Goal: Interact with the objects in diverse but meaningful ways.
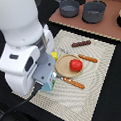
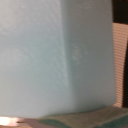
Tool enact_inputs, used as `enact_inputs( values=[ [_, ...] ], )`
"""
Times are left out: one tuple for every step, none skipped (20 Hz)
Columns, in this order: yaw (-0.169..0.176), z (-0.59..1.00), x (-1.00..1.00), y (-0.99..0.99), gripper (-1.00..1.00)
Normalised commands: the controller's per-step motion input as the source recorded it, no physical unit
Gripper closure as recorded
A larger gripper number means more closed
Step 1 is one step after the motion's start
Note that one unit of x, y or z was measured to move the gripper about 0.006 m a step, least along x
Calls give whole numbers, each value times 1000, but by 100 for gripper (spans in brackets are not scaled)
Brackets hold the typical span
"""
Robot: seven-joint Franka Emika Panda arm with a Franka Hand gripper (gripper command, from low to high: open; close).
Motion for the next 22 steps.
enact_inputs(
  values=[
    [-77, 0, 823, 0, 100],
    [-76, 0, 831, 0, 100],
    [-74, 0, 797, 0, 100],
    [-69, 0, 811, 0, 100],
    [-64, -14, 746, 0, 100],
    [-62, -20, 697, 0, 100],
    [-62, -9, 671, 0, 100],
    [-59, 0, 651, 0, 100],
    [-56, 0, 611, 0, 100],
    [-54, 0, 577, 0, 100],
    [-49, 0, 546, -40, 100],
    [-43, 0, 531, -54, 100],
    [-41, -11, 509, -80, 100],
    [-44, 0, 514, -77, 100],
    [-46, 0, 509, -86, 100],
    [-45, 0, 517, -106, 100],
    [-40, 3, 571, -131, -100],
    [-44, 169, 631, -131, -100],
    [-48, 509, 691, -134, -100],
    [-63, 966, 694, -43, -100],
    [-120, 1000, 631, 0, -100],
    [-120, 1000, 543, 0, -100]
  ],
)
